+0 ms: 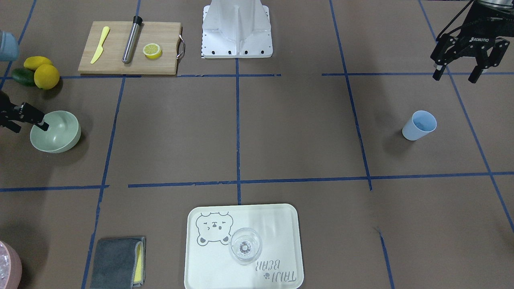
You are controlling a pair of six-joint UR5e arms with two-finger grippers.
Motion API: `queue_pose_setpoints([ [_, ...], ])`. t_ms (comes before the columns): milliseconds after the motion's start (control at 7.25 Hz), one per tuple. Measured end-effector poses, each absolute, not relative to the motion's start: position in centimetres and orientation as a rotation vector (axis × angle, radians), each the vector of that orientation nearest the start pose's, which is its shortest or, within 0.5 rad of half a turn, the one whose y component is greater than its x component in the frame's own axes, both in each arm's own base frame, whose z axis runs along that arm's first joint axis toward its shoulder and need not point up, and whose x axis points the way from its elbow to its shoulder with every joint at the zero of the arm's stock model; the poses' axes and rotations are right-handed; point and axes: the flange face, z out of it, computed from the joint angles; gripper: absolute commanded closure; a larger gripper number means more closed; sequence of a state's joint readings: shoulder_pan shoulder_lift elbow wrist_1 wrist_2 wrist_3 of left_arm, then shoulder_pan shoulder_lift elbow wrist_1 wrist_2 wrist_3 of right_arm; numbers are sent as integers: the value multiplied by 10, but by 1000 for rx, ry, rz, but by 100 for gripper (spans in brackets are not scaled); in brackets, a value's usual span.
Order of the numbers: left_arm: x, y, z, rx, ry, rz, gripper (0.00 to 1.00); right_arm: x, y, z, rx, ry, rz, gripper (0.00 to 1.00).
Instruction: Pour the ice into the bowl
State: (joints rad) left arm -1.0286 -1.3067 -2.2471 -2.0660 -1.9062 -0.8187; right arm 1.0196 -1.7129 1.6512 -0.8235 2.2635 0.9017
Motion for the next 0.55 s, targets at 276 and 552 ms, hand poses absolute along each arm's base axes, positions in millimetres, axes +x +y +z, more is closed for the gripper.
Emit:
queue_pose_setpoints([
  [276, 116, -379, 394, 523, 797, -108, 0, -192, -420, 608, 38, -916, 83, 99],
  [552, 124, -375, 396, 528, 793, -107, 0, -192, -416, 612, 27, -910, 85, 100],
])
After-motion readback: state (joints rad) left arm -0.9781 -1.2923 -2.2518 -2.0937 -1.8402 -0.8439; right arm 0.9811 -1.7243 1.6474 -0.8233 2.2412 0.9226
